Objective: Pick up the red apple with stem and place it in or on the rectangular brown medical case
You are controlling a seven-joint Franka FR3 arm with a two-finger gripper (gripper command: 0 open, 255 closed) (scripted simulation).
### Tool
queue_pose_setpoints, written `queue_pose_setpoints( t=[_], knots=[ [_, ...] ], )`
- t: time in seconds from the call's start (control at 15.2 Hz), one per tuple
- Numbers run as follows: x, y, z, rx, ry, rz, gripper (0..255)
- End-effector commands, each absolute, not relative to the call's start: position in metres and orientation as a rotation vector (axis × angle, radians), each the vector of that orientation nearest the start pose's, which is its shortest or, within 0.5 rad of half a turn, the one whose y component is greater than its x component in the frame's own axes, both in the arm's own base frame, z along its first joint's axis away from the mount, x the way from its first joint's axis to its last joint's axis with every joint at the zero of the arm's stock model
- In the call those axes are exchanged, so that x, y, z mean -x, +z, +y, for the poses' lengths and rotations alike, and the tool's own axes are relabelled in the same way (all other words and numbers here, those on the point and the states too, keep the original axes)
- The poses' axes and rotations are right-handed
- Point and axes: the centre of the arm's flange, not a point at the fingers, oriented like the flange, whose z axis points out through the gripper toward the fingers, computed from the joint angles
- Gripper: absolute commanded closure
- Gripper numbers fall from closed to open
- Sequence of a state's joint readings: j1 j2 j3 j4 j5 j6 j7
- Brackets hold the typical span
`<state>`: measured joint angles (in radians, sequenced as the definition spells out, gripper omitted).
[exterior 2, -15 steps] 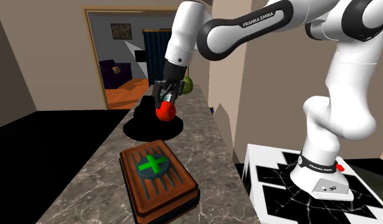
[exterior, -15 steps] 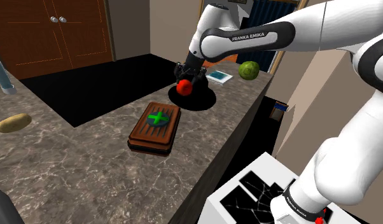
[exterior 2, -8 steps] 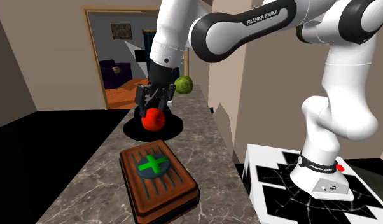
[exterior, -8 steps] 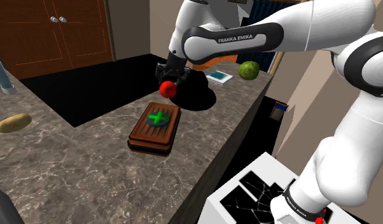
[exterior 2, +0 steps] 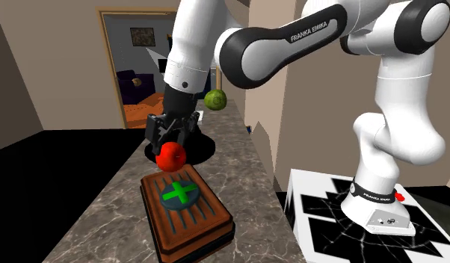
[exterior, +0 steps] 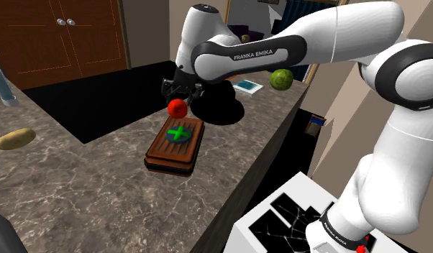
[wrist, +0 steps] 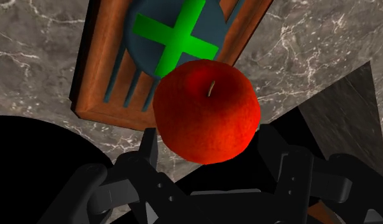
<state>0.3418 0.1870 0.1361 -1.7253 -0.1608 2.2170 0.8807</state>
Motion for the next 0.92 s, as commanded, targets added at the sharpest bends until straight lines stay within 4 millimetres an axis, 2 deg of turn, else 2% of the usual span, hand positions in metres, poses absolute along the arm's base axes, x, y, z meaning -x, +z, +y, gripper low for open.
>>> queue_pose_setpoints(
  t=[0.0, 0.66, 0.86],
  knots=[
    [-0.578, 0.493, 0.287, 2.962, -0.474, 0.497, 255],
    [-0.578, 0.440, 0.287, 2.962, -0.474, 0.497, 255],
    [-0.578, 0.436, 0.287, 2.962, -0.474, 0.497, 255]
  ],
)
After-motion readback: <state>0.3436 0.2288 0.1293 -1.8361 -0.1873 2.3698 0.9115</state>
